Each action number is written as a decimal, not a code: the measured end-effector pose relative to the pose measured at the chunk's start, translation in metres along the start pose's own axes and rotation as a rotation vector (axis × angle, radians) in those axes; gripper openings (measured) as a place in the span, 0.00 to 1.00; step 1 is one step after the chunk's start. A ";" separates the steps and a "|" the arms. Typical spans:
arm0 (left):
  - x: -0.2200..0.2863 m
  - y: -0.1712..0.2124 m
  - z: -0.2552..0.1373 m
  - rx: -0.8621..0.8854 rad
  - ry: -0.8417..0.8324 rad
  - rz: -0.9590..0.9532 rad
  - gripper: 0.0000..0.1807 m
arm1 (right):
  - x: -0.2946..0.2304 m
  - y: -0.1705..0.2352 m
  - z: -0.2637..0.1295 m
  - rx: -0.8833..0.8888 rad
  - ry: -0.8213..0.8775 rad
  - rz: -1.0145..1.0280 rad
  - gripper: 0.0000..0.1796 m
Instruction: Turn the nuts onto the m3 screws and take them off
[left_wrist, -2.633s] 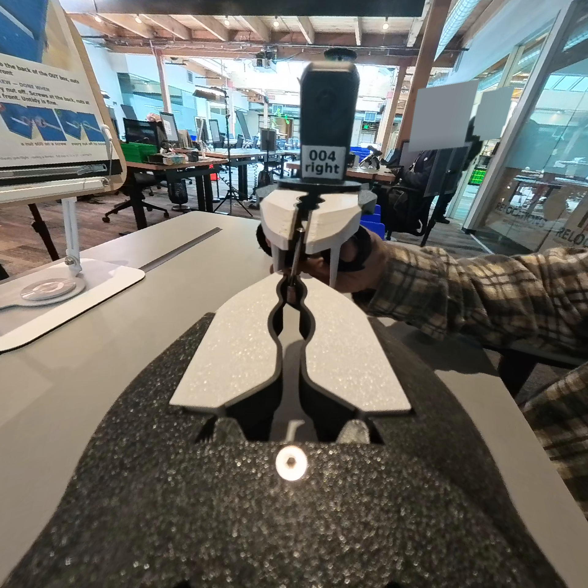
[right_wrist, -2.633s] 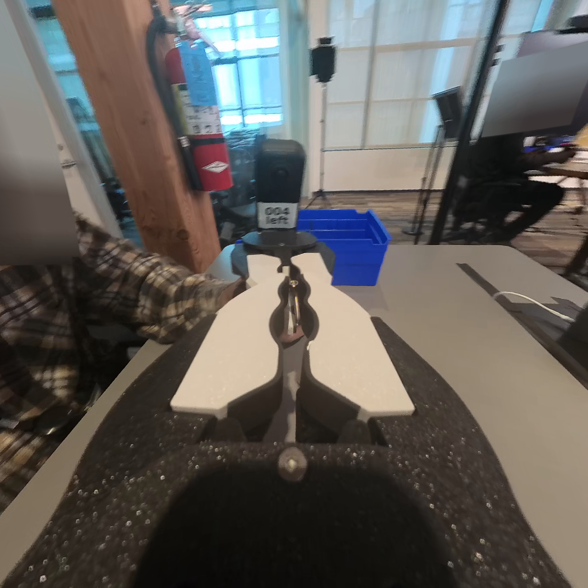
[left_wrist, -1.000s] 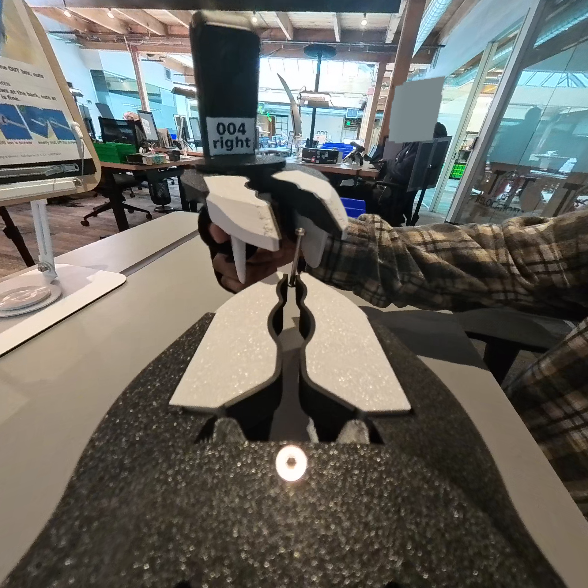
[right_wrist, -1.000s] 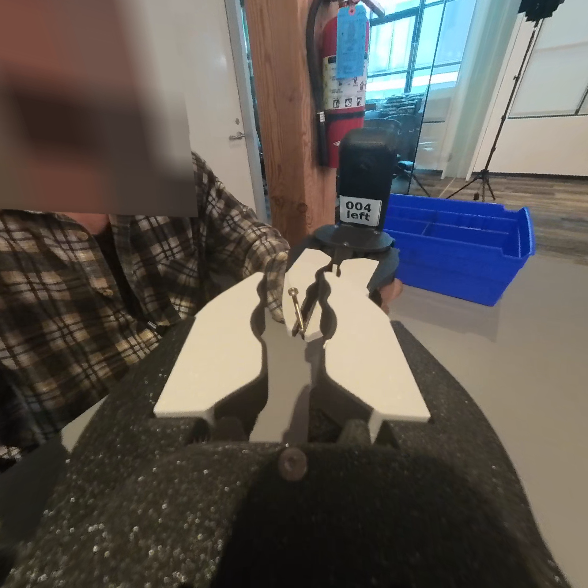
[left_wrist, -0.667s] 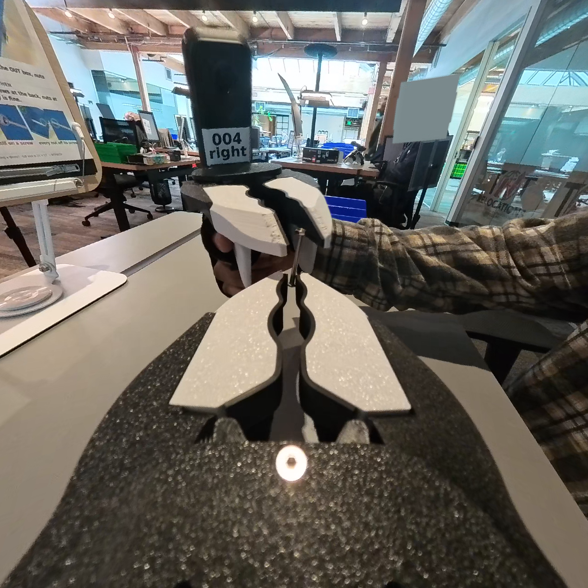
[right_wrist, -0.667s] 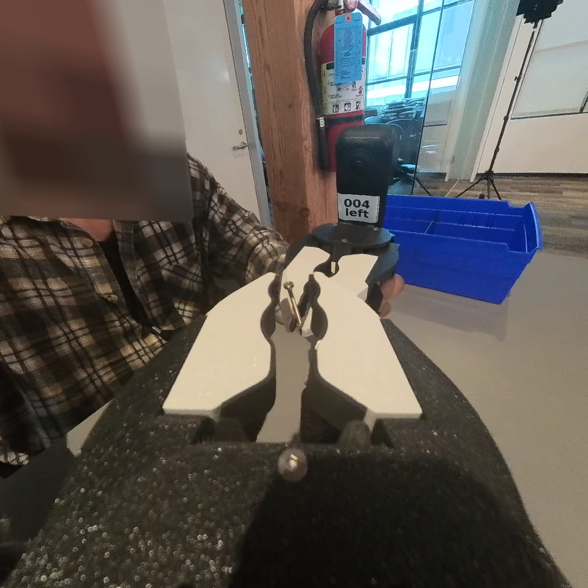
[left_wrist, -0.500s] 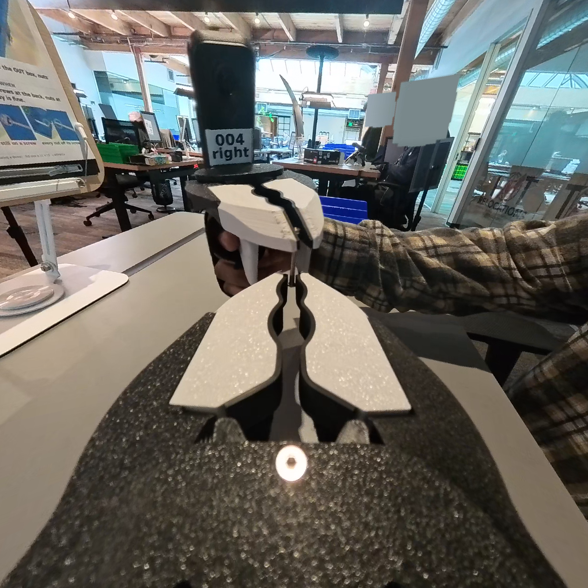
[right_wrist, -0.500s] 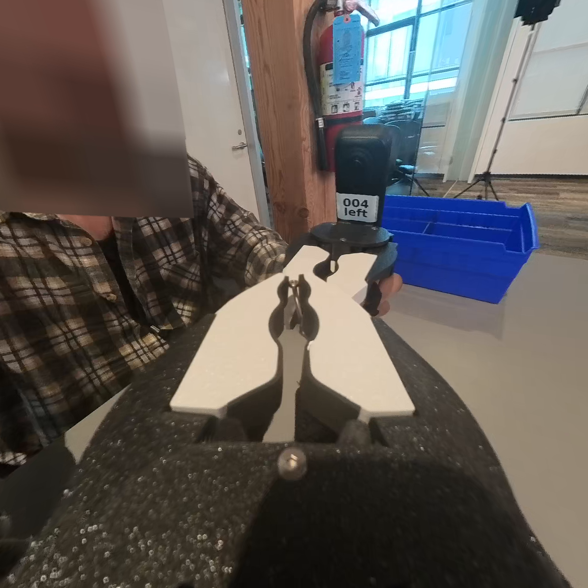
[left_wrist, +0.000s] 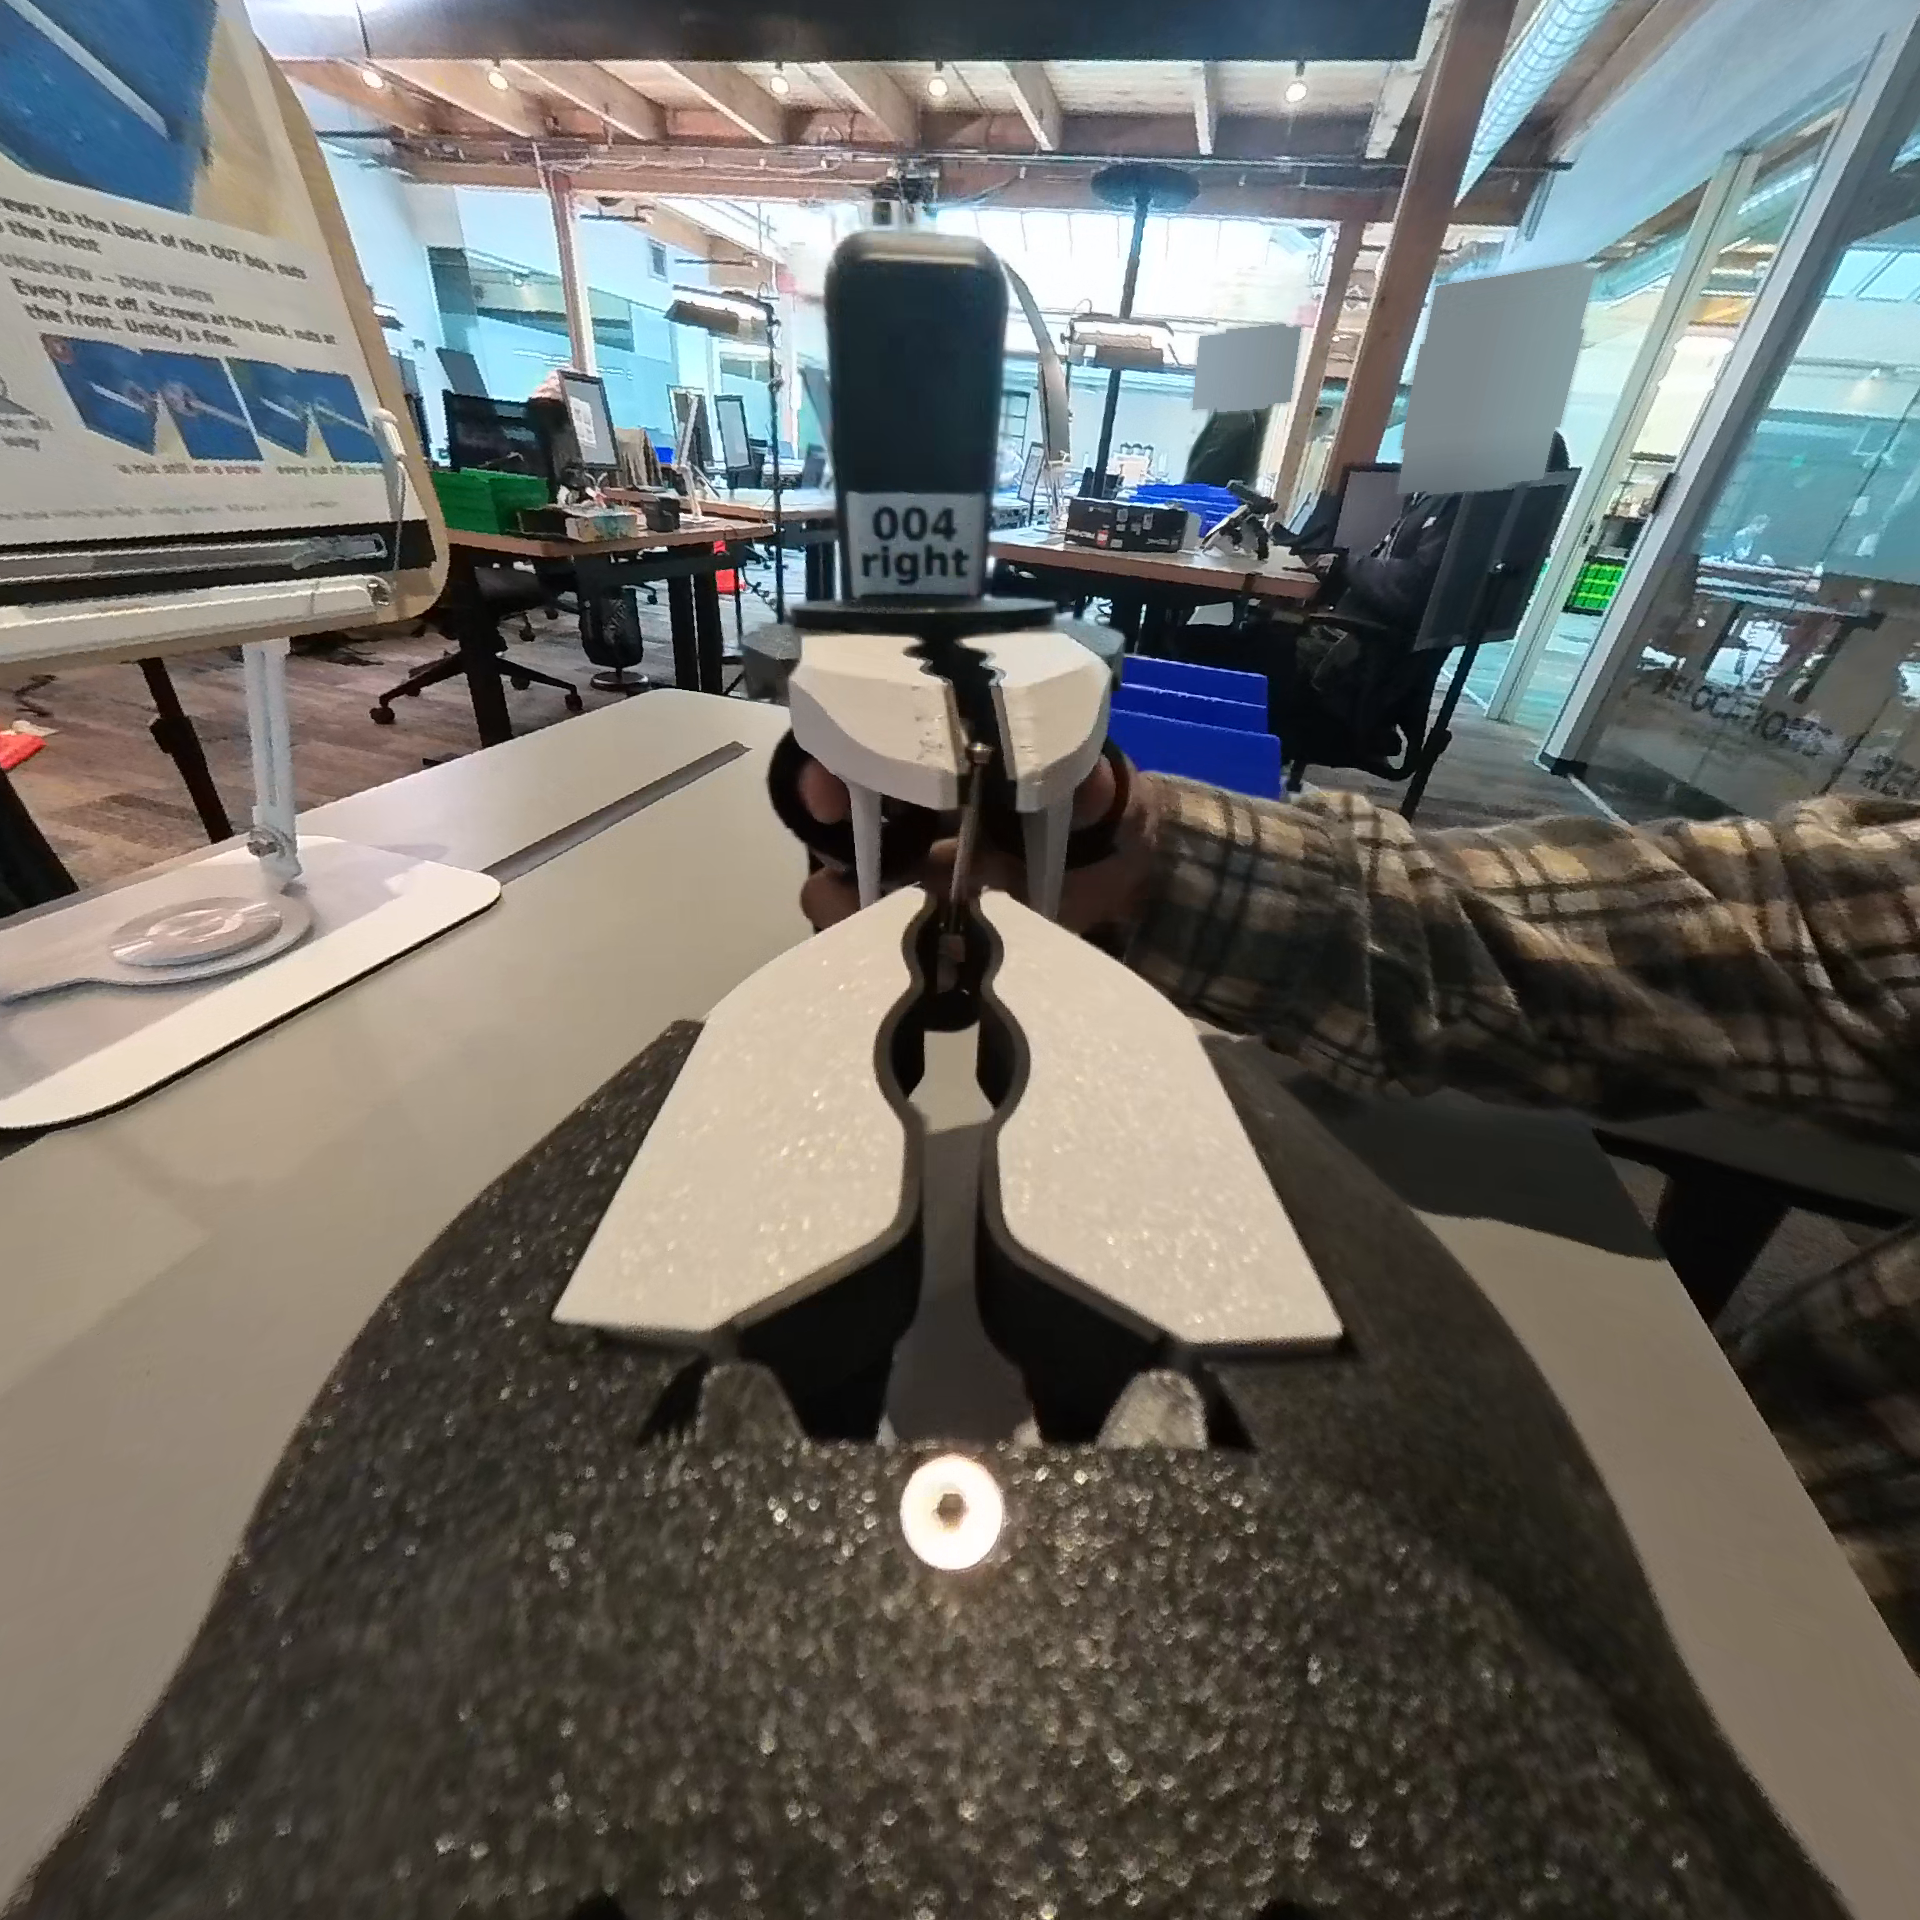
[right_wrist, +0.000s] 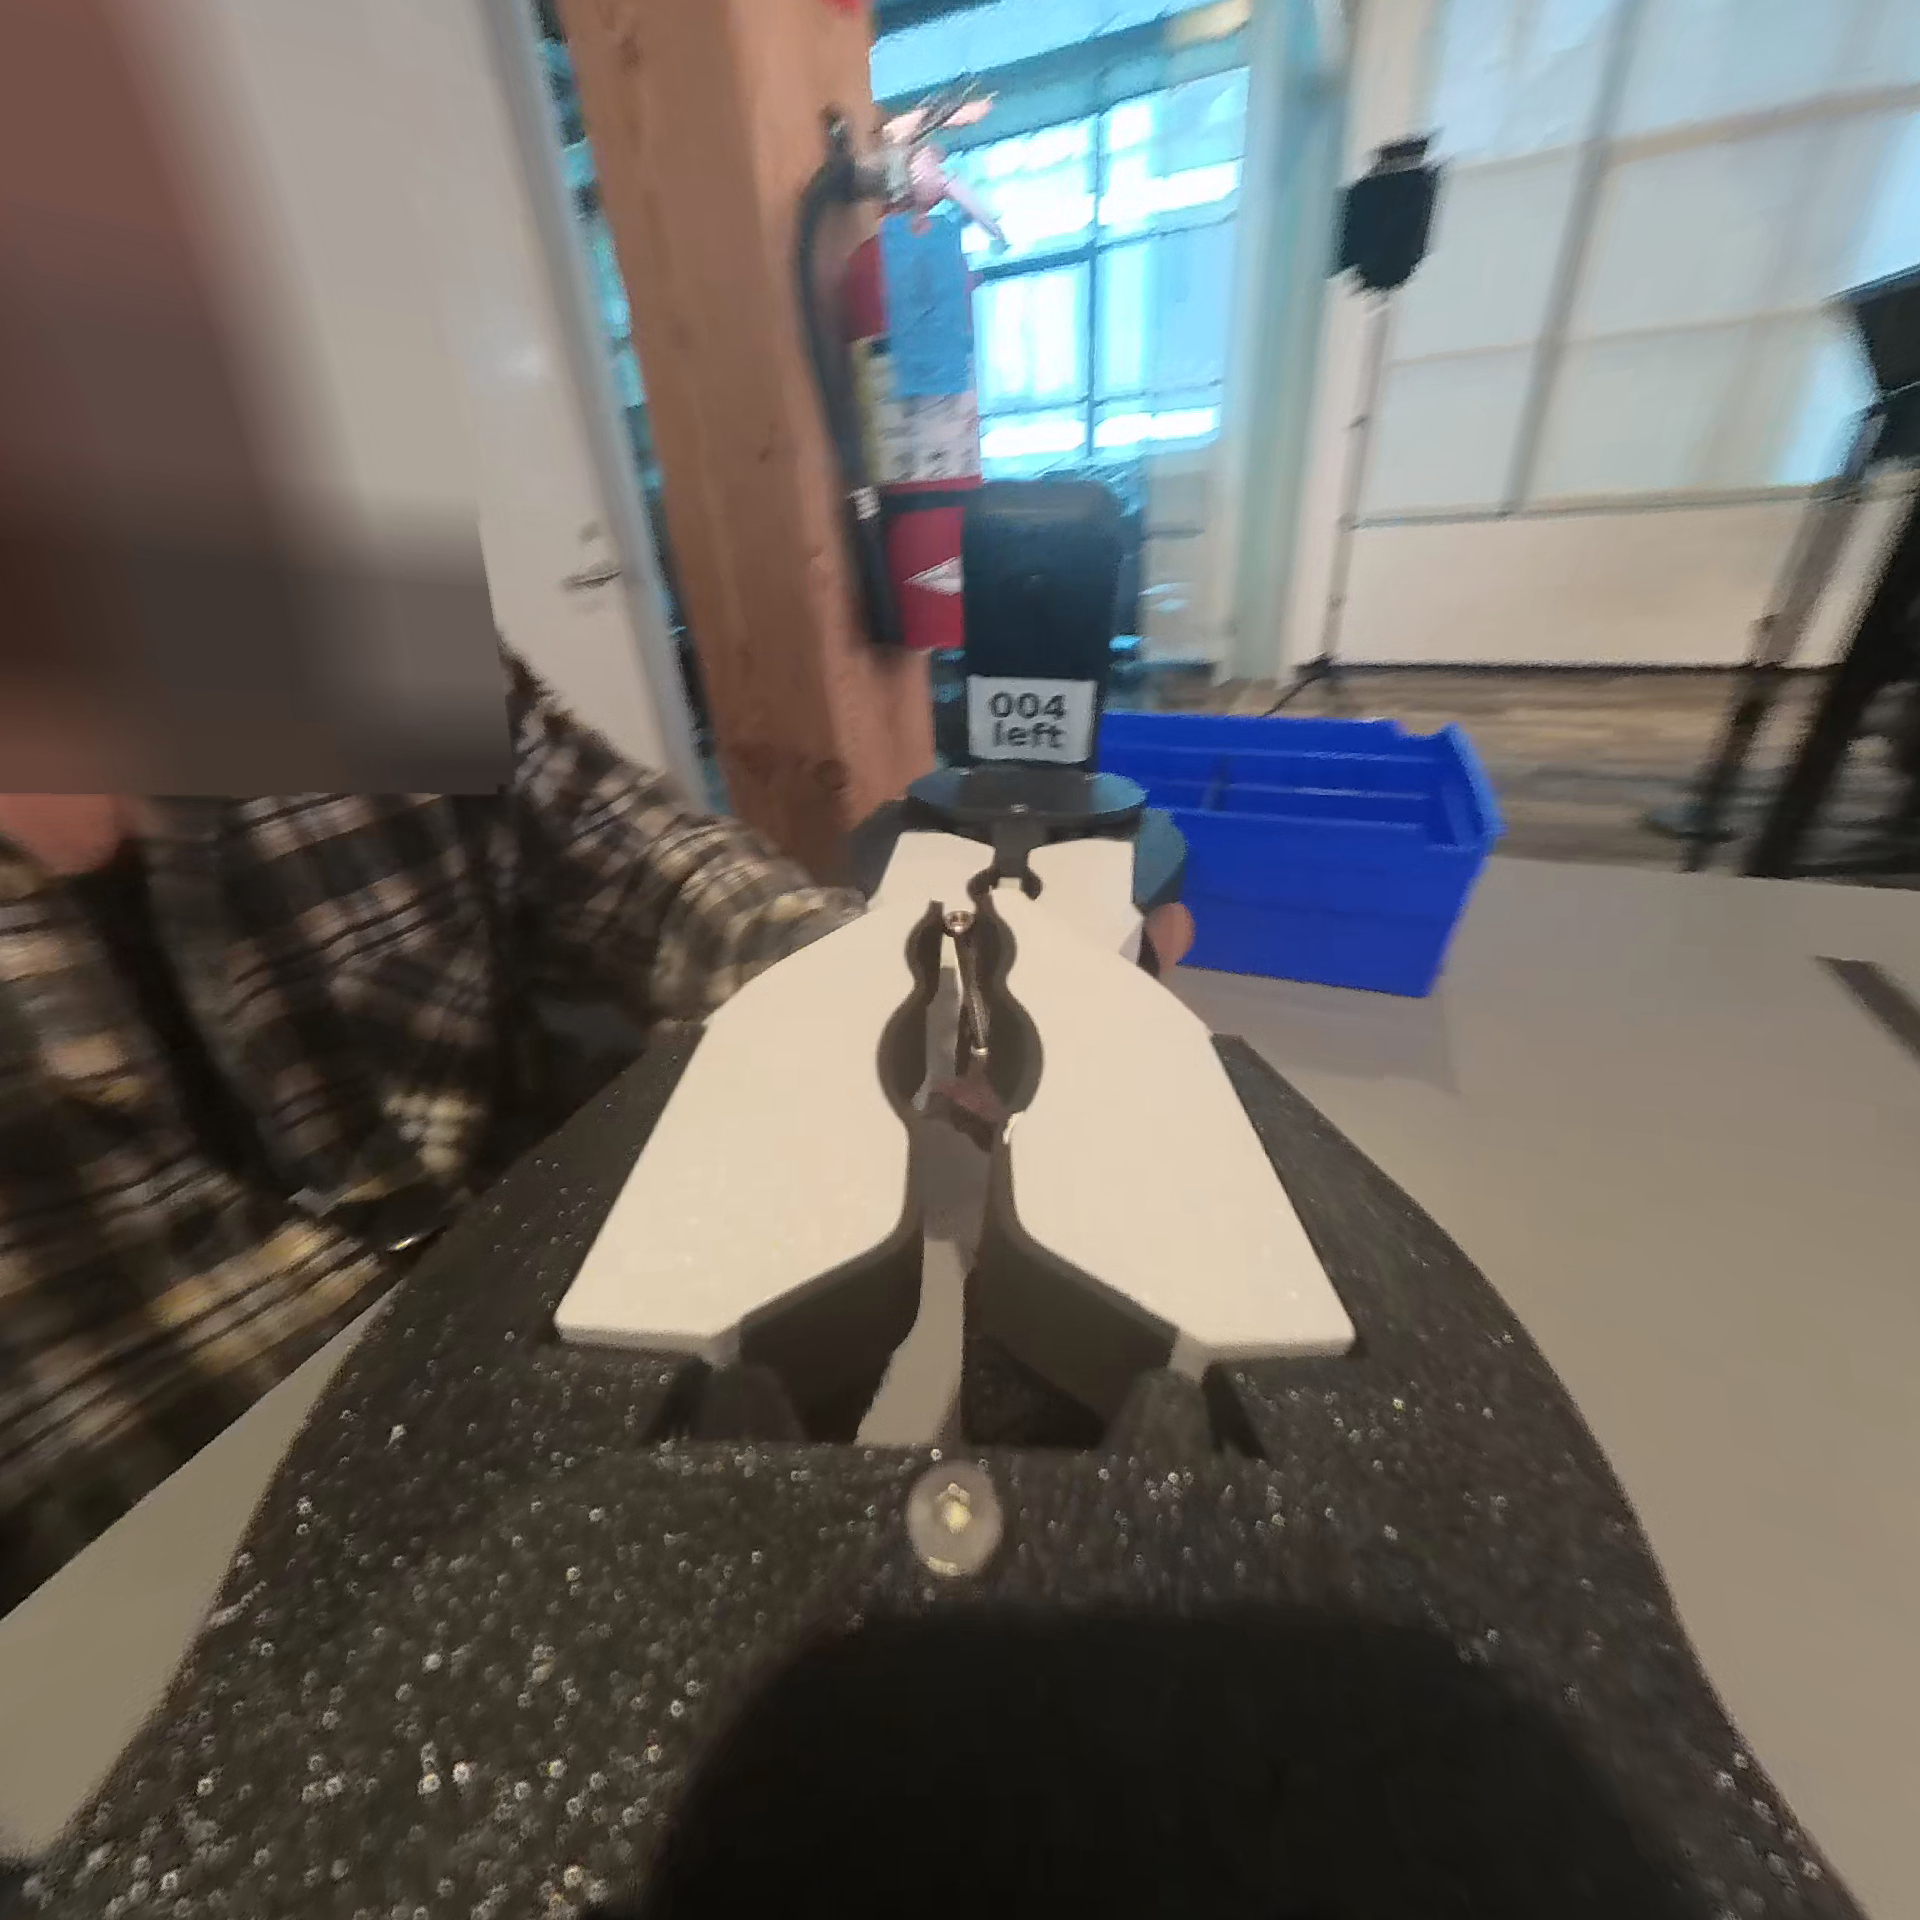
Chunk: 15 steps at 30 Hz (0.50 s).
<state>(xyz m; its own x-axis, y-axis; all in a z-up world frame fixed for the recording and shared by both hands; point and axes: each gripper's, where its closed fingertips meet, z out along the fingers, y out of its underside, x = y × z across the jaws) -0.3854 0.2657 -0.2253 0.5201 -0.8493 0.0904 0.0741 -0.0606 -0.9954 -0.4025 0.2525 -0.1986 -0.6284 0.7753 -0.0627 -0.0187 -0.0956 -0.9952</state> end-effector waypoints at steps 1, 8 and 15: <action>-0.001 0.000 0.000 0.000 -0.004 -0.002 0.02 | 0.001 0.000 0.000 0.008 0.015 -0.005 0.03; -0.002 -0.001 -0.001 0.003 -0.007 -0.015 0.02 | 0.002 -0.001 0.002 0.043 0.082 -0.015 0.14; -0.004 -0.002 -0.003 0.008 -0.007 -0.024 0.02 | 0.002 -0.009 -0.008 0.068 0.292 -0.096 0.42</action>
<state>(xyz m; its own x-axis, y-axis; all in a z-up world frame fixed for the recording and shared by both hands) -0.3899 0.2676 -0.2238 0.5242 -0.8438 0.1148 0.0936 -0.0769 -0.9926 -0.3975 0.2599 -0.1899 -0.3716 0.9284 0.0026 -0.1254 -0.0474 -0.9910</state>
